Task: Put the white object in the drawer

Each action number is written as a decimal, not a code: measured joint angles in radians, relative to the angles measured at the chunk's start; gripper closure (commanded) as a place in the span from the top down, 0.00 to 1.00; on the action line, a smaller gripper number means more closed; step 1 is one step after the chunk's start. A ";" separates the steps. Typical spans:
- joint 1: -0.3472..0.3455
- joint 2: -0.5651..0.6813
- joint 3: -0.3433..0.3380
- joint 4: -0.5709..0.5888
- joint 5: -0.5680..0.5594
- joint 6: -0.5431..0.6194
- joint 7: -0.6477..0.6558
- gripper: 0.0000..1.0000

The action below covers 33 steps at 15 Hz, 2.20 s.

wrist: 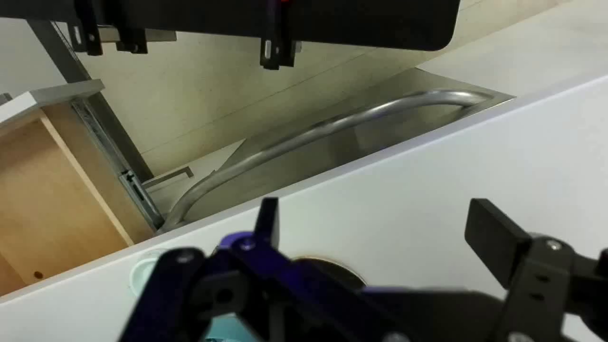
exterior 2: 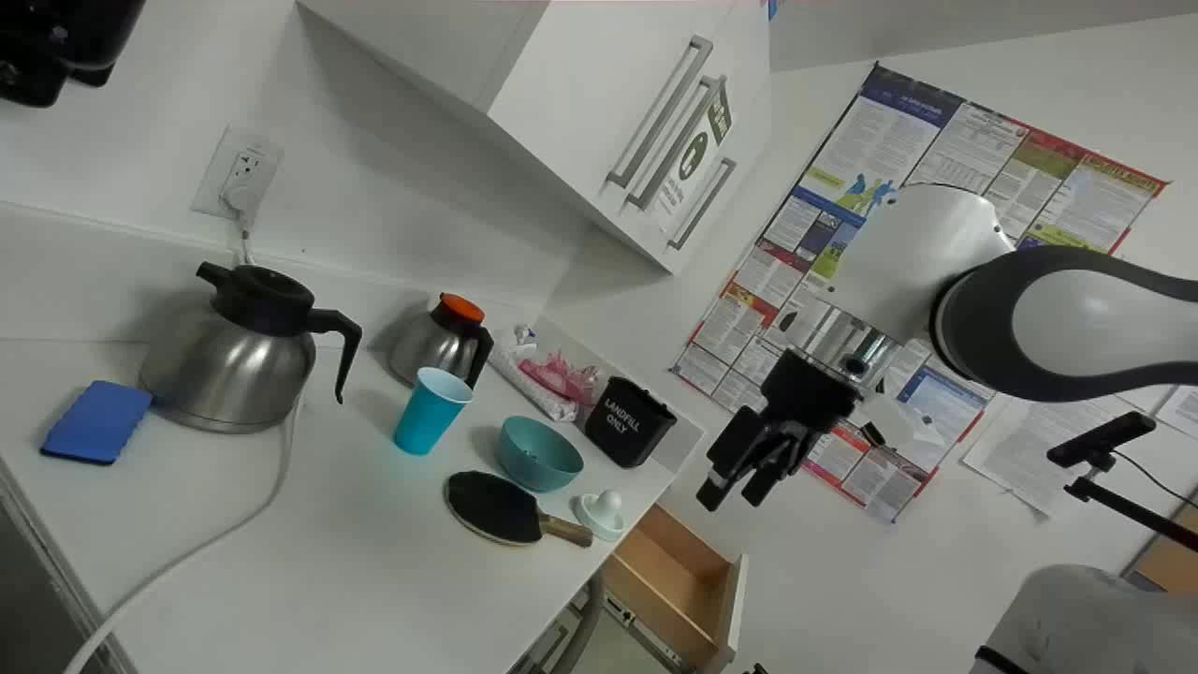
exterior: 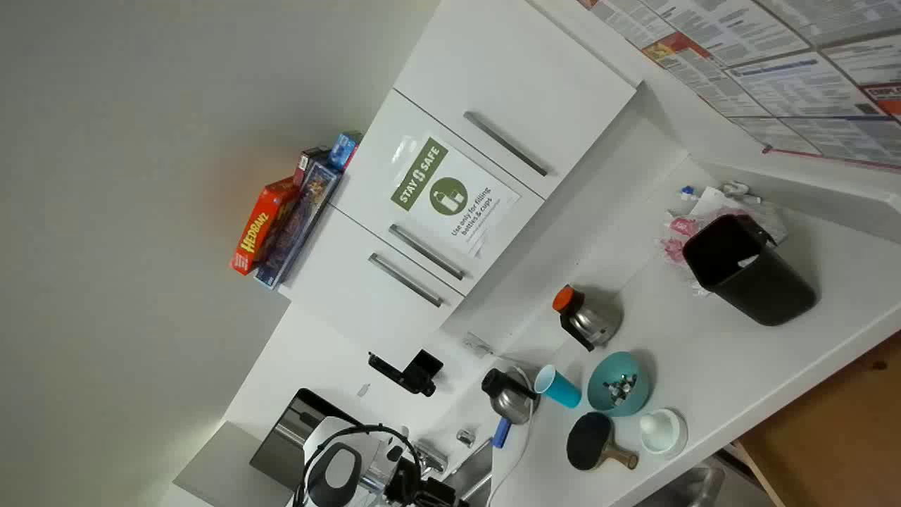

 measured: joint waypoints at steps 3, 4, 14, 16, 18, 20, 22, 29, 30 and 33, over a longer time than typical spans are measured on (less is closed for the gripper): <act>0.000 0.000 0.000 0.000 0.000 0.000 0.000 1.00; 0.000 0.000 0.000 0.000 0.000 0.000 0.000 1.00; -0.096 0.040 -0.104 0.033 -0.150 0.080 -0.055 1.00; -0.139 0.077 -0.146 0.044 -0.193 0.130 -0.094 1.00; -0.178 0.129 -0.192 0.051 -0.229 0.203 -0.142 1.00; -0.211 0.192 -0.237 0.057 -0.255 0.285 -0.187 1.00; -0.232 0.265 -0.278 0.069 -0.260 0.347 -0.218 1.00; -0.253 0.380 -0.300 0.111 -0.271 0.374 -0.228 1.00; -0.252 0.380 -0.300 0.111 -0.271 0.374 -0.228 1.00; -0.255 0.395 -0.306 0.109 -0.271 0.411 -0.221 1.00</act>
